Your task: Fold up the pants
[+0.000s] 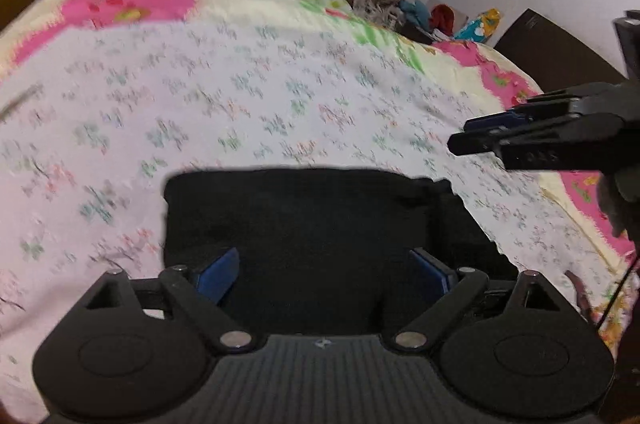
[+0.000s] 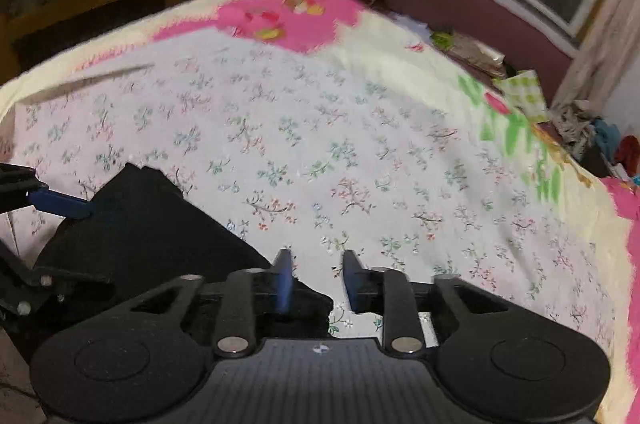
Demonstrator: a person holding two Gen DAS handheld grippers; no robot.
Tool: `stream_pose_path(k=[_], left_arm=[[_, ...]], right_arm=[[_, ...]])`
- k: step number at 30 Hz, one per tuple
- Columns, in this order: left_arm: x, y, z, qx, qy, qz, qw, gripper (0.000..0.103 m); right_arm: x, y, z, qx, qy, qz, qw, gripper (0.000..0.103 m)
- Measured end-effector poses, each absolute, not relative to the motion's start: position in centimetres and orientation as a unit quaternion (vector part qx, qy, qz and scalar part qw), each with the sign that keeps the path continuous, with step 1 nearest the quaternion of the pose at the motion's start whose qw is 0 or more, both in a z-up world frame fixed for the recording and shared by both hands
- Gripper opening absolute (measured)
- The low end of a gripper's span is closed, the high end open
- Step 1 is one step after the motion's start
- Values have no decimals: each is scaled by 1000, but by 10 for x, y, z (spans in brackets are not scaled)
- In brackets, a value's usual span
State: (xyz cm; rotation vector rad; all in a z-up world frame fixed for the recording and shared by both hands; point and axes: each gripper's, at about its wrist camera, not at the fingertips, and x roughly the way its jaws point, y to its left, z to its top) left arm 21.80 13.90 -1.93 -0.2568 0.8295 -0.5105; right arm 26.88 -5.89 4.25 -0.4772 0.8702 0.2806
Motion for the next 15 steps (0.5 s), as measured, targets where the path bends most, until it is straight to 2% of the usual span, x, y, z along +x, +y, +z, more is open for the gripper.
stream_pose_path(k=[4, 7, 10, 12, 15], left_arm=[[219, 136, -28, -140, 397, -250, 872, 98], [216, 144, -28, -155, 396, -253, 869, 98], [209, 152, -25, -158, 393, -255, 869, 98], [206, 153, -25, -158, 391, -255, 870, 98], [207, 151, -26, -161, 389, -258, 870, 98]], right_arm=[[294, -41, 51, -91, 441, 218, 866, 15], [318, 2, 27, -48, 463, 328, 822, 15], [336, 39, -5, -72, 484, 381, 784, 14], [345, 54, -21, -103, 493, 395, 768, 20], [360, 64, -37, -118, 518, 412, 741, 20]])
